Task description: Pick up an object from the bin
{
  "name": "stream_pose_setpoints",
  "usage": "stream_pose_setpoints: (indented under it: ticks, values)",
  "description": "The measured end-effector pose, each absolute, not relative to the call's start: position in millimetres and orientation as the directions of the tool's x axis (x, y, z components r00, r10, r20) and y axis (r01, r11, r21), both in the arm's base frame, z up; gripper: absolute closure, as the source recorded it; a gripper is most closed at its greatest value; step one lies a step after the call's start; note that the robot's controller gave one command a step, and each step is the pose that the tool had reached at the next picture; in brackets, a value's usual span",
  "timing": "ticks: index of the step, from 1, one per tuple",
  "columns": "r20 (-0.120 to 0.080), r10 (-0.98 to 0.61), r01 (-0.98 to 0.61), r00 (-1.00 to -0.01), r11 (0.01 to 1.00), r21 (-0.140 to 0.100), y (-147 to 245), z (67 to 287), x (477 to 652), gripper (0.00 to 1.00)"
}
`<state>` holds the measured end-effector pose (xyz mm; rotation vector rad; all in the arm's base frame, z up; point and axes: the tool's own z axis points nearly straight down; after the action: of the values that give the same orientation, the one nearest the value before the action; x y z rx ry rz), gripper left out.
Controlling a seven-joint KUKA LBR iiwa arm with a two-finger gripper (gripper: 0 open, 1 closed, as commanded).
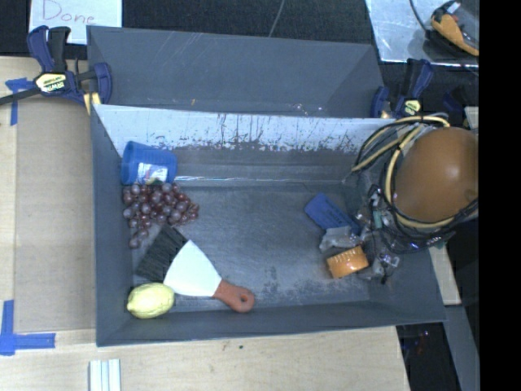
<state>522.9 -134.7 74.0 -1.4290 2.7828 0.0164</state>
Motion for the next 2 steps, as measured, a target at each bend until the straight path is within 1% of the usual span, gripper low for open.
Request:
stream_pose_setpoints:
  ticks: [1,2]
  values:
    - [-0.036,-0.989,-0.99,0.141,-0.14,-0.012,-120.3,72.4,498.4,1.0]
    - [-0.036,-0.99,-0.99,0.139,-0.138,-0.011,-120.3,72.5,498.6,1.0]
